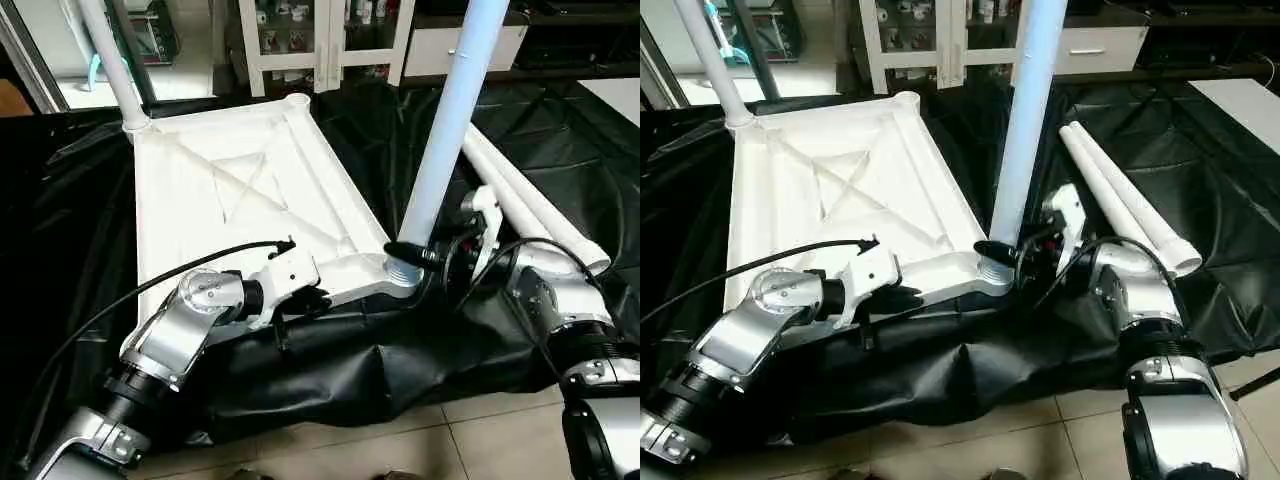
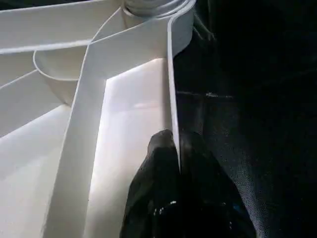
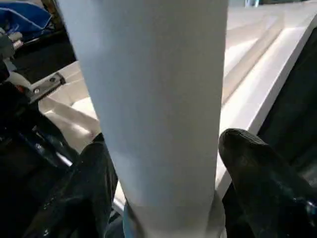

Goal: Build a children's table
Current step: Insert table leg to table base

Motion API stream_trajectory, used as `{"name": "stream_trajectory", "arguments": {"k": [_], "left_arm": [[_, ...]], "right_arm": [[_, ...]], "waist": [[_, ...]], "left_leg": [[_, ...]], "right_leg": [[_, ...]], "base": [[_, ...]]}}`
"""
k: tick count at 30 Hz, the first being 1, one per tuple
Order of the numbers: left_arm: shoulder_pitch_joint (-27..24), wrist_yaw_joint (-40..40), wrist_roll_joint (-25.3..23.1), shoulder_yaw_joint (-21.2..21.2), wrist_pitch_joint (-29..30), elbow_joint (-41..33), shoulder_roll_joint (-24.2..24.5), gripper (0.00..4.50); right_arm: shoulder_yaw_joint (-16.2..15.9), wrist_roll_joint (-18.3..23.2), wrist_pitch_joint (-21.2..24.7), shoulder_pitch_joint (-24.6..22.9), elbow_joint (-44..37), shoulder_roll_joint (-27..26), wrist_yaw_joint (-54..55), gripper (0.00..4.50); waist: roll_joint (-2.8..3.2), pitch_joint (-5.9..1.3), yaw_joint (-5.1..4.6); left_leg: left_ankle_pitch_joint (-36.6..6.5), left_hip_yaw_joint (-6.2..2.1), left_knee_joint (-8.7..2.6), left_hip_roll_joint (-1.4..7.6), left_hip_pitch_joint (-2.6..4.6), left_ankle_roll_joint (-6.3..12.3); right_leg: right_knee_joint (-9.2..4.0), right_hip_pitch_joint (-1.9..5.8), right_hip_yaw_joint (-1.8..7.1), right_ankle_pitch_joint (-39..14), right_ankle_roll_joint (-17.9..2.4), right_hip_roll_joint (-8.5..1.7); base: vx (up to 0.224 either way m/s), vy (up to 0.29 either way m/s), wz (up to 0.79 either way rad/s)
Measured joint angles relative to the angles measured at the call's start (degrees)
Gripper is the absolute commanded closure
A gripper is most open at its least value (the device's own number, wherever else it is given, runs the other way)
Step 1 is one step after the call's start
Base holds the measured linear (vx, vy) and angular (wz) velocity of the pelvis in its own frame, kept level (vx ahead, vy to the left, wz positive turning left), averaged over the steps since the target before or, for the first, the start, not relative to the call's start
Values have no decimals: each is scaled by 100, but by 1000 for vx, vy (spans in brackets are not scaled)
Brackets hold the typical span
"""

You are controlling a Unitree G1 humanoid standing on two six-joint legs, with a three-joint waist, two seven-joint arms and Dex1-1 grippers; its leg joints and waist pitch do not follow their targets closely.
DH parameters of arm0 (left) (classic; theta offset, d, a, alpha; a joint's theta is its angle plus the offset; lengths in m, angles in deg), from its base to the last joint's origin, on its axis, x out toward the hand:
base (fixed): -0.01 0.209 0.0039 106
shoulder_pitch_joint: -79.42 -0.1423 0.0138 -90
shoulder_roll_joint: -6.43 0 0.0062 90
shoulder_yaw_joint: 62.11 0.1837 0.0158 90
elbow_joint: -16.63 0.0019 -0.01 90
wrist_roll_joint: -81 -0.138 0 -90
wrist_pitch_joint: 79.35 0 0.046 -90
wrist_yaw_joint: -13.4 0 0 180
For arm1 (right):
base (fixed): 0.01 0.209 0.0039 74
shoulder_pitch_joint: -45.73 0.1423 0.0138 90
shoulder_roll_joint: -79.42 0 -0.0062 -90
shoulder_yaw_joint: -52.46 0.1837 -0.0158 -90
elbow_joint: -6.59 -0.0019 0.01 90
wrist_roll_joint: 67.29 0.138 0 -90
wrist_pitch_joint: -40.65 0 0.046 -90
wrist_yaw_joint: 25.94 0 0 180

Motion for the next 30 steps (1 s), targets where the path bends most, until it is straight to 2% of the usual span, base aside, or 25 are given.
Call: {"name": "stream_trajectory", "arguments": {"k": [8,9,15,20,24,28,30], "left_arm": [[-7,22,-7,5,4,-4,7,450],[-10,22,-8,5,4,-9,7,450],[-15,17,-40,-2,31,-15,14,450],[16,-194,-94,-17,342,-43,-101,450],[147,-684,-236,-106,856,63,-482,450],[458,-1582,-412,-220,1682,319,-1156,450],[532,-1794,-440,-225,1850,380,-1347,450]], "right_arm": [[-8,-49,-109,65,141,-42,-183,206],[-8,-51,-138,65,149,-43,-186,227],[9,-104,-312,64,203,-105,-84,246],[114,-149,-423,18,207,-348,458,251],[232,-300,-583,24,308,-749,1620,254],[339,-630,-761,270,571,-1317,4040,255],[424,-695,-830,281,599,-1539,4743,255]], "waist": [[-2,-1,11],[-2,-1,11],[-7,-4,-6],[-11,-7,-40],[-25,-17,-101],[-49,-31,-189],[-86,-53,-198]], "left_leg": [[-7,1,26,0,-5,11],[-7,1,26,0,-5,11],[-8,2,28,0,-4,13],[-2,4,31,1,13,3],[3,12,31,1,35,-10],[-14,31,30,-1,70,-40],[-14,31,22,-1,70,-40]], "right_leg": [[11,0,1,0,0,-5],[11,1,1,0,0,-5],[13,1,2,0,0,-6],[24,9,7,3,-5,-6],[21,27,9,10,-17,-11],[-3,58,10,10,-17,-24],[-14,57,9,10,-16,-23]], "base": [[0,0,0],[0,0,0],[0,0,0],[0,0,0],[0,0,0],[0,0,0],[0,0,0]]}}
